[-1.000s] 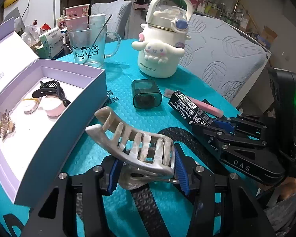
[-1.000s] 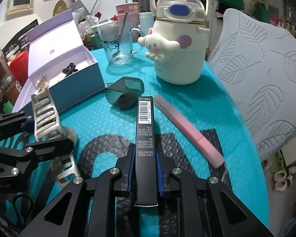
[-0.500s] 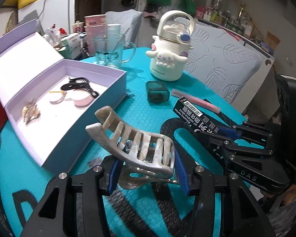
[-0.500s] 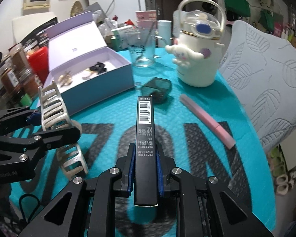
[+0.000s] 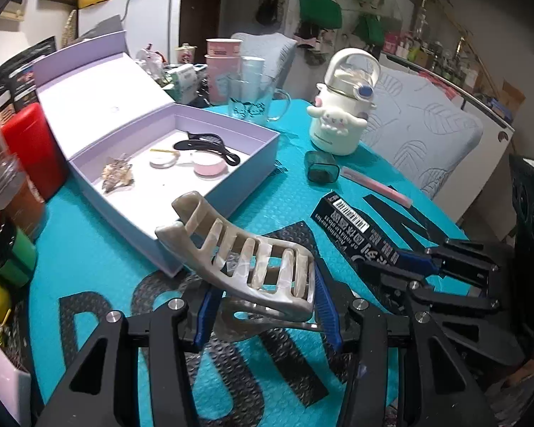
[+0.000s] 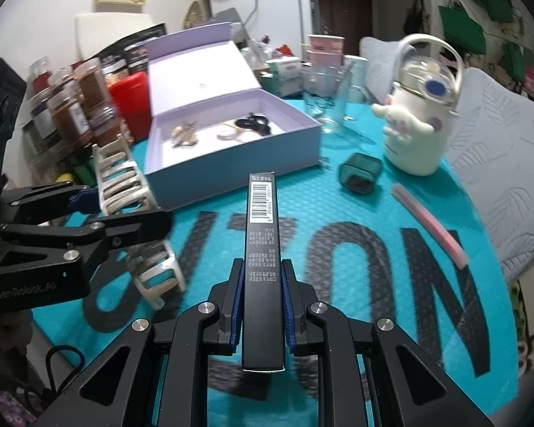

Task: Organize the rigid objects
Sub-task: 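Carry the beige clip with the left tool while the right tool carries the black box into the box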

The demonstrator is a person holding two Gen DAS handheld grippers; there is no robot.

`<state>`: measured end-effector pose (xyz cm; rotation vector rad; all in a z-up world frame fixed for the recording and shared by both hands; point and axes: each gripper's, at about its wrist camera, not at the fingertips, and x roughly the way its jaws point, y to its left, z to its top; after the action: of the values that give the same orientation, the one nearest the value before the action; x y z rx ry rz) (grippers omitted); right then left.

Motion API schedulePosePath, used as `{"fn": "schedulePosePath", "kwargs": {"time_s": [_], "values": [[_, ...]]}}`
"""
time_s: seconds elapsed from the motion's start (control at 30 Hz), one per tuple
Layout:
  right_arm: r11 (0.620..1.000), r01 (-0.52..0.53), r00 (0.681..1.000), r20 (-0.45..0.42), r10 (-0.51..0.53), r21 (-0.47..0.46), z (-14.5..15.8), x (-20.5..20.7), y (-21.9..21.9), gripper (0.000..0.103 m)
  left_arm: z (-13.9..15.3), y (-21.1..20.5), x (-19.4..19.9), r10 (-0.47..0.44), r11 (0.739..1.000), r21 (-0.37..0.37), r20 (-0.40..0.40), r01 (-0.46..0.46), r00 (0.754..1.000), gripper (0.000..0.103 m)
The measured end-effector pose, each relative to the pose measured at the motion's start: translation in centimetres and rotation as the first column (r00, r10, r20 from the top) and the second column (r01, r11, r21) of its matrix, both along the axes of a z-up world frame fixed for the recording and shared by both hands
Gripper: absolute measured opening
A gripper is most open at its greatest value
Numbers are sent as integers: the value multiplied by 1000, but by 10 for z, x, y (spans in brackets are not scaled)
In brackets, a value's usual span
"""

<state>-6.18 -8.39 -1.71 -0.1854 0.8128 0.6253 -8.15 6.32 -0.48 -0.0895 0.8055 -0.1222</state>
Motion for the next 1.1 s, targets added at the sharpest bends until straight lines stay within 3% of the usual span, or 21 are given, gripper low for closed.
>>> {"fn": "schedulePosePath", "kwargs": {"time_s": [0.4,1.1], "values": [[996,-88,995,52,86,29,28,-8,24,19,26,26,-6,67,998,-3,66,-67,996,48],[982,-180,980,90,175,53,60,41,71,19,58,76,38,121,992,13,134,-124,984,48]]}}
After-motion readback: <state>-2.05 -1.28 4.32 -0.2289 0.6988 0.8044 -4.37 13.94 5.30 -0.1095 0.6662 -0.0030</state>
